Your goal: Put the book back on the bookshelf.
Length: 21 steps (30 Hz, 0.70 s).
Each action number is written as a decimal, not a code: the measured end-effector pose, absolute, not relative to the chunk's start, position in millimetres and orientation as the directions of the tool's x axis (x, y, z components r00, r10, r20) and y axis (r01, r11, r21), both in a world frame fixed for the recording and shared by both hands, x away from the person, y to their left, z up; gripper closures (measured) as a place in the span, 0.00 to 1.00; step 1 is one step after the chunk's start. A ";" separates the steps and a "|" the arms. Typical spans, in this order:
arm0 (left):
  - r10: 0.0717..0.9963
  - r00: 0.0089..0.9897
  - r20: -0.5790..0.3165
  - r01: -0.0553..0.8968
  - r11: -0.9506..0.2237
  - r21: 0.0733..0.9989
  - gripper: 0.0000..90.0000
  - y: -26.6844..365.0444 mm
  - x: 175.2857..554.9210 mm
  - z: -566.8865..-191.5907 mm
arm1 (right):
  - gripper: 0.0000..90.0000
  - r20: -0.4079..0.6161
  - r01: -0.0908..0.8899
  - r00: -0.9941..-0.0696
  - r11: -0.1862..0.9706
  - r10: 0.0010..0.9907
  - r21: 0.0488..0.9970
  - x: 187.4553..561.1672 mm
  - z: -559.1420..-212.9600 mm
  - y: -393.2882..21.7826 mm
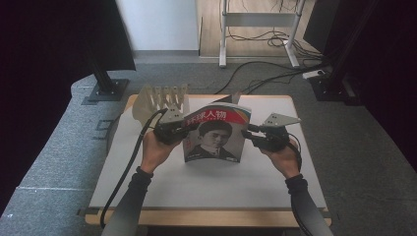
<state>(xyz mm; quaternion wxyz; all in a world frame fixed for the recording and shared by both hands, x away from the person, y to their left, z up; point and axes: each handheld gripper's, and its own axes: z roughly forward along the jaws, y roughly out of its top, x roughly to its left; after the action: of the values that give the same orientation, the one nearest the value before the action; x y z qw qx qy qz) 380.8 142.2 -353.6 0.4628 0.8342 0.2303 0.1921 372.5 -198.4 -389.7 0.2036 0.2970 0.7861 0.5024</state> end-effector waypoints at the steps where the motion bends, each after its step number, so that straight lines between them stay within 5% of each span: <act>1: 0.564 0.819 0.107 0.208 -0.464 0.861 0.97 144.2 380.7 -352.2 | 0.61 -0.015 0.270 -0.738 0.316 0.675 0.910 372.9 -391.1 -200.2; 9: 0.609 0.789 0.084 0.252 -0.444 0.860 0.97 165.8 379.5 -342.6 | 0.40 -0.012 0.316 -0.723 0.346 0.690 0.883 374.5 -410.3 -205.3; 21: 0.692 0.720 0.052 0.319 -0.397 0.861 0.97 212.5 372.3 -326.7 | 0.26 -0.019 0.379 -0.723 0.420 0.691 0.825 372.4 -451.8 -206.7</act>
<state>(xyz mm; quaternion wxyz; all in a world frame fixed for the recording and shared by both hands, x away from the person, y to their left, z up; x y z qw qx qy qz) 372.3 212.5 -326.7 0.4517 0.8098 0.3123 0.2065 372.4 -206.7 -451.8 0.1815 0.3253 0.8228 0.4293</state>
